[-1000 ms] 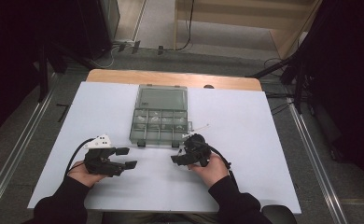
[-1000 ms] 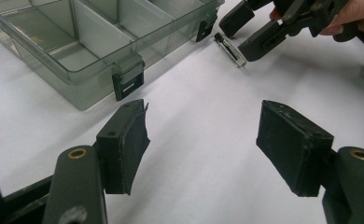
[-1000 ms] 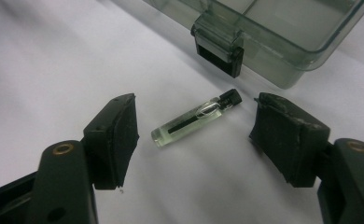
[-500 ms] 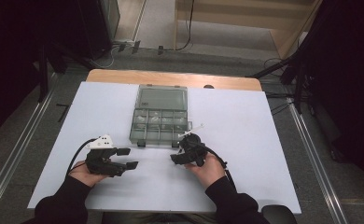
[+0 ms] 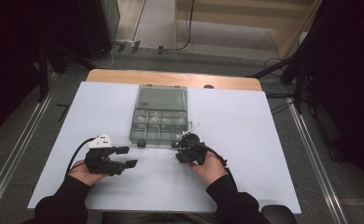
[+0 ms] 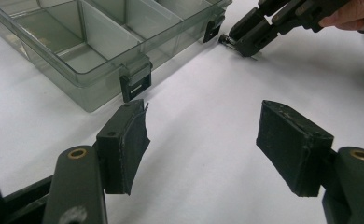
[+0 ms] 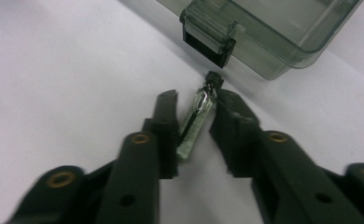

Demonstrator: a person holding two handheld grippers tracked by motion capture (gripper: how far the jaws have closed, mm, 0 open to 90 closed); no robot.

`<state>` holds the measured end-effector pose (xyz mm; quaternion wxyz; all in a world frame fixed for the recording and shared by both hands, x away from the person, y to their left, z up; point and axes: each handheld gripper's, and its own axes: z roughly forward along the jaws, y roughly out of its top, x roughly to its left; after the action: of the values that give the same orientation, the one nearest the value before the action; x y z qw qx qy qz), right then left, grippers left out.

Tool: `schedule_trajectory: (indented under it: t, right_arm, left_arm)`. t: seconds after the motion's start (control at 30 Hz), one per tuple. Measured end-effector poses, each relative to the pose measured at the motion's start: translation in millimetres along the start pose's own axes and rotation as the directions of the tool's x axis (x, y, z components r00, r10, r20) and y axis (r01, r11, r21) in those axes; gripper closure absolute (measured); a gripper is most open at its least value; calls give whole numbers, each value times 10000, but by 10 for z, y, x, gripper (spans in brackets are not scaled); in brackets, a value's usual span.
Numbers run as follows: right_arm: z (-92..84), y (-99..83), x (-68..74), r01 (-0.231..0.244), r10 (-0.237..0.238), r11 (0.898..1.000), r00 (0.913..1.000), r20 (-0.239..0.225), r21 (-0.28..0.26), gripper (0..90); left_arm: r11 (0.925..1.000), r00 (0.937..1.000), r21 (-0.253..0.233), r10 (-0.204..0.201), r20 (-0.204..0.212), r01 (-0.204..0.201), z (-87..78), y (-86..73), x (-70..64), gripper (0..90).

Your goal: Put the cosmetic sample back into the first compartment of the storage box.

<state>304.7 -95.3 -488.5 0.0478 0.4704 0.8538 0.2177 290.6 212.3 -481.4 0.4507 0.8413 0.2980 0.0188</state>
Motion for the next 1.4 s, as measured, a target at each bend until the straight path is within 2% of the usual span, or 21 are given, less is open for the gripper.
schedule_trajectory:
  t: [0.03, 0.07, 0.37, 0.83, 1.13, 1.4]
  right_arm:
    - [-1, 1, -11, 29, -29, 10000, 10000, -49, 40, 804]
    - [-2, 1, -18, 34, -34, 10000, 10000, -89, 71, 809]
    - [-13, 8, -83, -65, 68, 10000, 9983, -577, 52, 815]
    - [-180, -3, -168, -177, 128, 9991, 9915, -1291, -376, 818]
    - [-276, 1, -201, -319, 197, 9977, 9808, -1938, -602, 818]
    - [-305, 51, -220, -243, 80, 9972, 9748, -2228, -705, 818]
  left_arm:
    - [10000, 10000, 7, 7, 1, -7, 0, 0, -1, 327]
    - [10000, 10000, 42, 15, 6, -15, -1, 1, -2, 327]
    - [9999, 10000, 128, 69, 25, -69, 6, -1, -2, 327]
    - [9998, 10000, 213, 57, 58, -58, 17, -7, -4, 327]
    - [9996, 10000, 280, -7, 34, 6, 21, -14, 8, 327]
    - [9995, 10000, 312, -39, 28, 38, 26, -20, 20, 327]
